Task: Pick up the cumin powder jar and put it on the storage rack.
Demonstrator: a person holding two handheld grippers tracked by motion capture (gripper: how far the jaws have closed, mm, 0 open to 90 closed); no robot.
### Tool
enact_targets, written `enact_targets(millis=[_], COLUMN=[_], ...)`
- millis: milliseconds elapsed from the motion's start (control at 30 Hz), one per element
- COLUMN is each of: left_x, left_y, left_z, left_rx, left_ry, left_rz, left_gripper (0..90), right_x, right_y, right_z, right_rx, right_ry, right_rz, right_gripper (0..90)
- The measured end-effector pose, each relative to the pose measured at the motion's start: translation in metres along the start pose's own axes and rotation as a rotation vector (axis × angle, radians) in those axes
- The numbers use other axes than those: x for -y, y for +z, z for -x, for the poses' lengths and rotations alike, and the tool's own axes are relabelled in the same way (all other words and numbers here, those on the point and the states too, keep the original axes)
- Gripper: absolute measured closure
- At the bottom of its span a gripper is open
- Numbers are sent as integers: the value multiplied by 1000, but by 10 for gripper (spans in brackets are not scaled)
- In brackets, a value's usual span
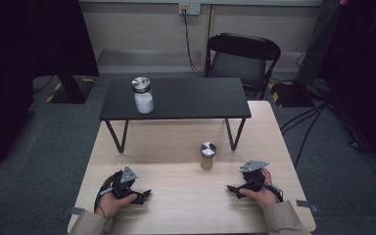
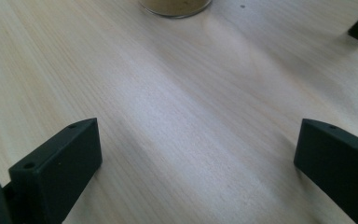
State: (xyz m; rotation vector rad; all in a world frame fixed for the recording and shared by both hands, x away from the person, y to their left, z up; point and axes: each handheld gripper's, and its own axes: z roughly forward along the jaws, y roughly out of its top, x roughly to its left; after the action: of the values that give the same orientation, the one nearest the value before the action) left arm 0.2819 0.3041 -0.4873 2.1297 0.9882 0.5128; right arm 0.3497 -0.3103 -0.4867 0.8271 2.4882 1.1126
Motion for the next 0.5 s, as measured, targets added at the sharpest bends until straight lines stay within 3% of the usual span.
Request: enact_targets(millis=[200,500], left_x=[0,0], left_y=[0,0], left_z=[0,0], left_rx=[0,0], left_ry=[0,0], left_rz=[0,0], left_gripper=[0,0], right_x=[-7,-27], right_y=[-1,9], right_z=[-1,-3], right_rx=[-24,-45], right_ry=[-4,-19], right_rz=[42,57], right_gripper=[8,7])
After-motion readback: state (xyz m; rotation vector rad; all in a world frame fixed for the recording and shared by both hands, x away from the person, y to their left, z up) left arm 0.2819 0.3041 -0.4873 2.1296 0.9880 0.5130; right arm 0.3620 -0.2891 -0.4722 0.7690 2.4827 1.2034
